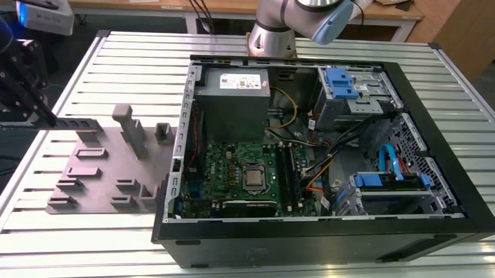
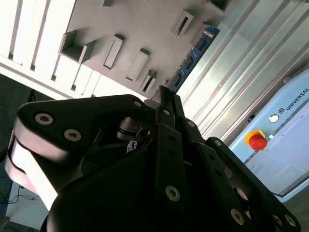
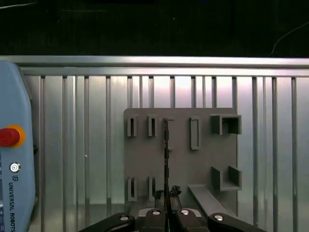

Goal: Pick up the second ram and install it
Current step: 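Pick up the second ram and move it above second insertion slot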

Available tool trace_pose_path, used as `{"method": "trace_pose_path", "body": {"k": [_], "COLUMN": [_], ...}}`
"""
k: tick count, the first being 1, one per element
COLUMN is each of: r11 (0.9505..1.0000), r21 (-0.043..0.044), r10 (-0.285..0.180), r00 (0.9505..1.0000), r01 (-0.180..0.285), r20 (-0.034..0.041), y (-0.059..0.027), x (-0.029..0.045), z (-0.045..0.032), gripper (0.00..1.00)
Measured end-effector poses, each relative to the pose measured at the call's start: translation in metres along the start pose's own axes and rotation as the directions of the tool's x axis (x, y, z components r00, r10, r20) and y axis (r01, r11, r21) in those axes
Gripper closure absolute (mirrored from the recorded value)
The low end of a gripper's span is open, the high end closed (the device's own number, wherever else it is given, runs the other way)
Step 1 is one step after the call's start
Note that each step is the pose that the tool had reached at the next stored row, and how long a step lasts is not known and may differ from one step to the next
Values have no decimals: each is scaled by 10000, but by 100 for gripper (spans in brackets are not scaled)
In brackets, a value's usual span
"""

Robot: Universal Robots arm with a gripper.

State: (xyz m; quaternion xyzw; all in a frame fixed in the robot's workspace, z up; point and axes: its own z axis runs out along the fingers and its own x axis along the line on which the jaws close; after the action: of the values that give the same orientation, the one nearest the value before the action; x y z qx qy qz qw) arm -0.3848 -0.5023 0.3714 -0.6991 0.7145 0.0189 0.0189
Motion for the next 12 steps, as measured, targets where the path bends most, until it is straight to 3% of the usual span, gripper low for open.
{"method": "trace_pose_path", "body": {"k": [2,6,12], "r11": [10000,10000,10000], "r21": [1,-3,-8], "r10": [-1,-1,0], "r00": [10000,10000,10000], "r01": [1,1,0], "r20": [48,49,52], "y": [0,-16,-267], "x": [-1,-1,-7], "z": [-13,-16,-12], "gripper": [89,89,89]}}
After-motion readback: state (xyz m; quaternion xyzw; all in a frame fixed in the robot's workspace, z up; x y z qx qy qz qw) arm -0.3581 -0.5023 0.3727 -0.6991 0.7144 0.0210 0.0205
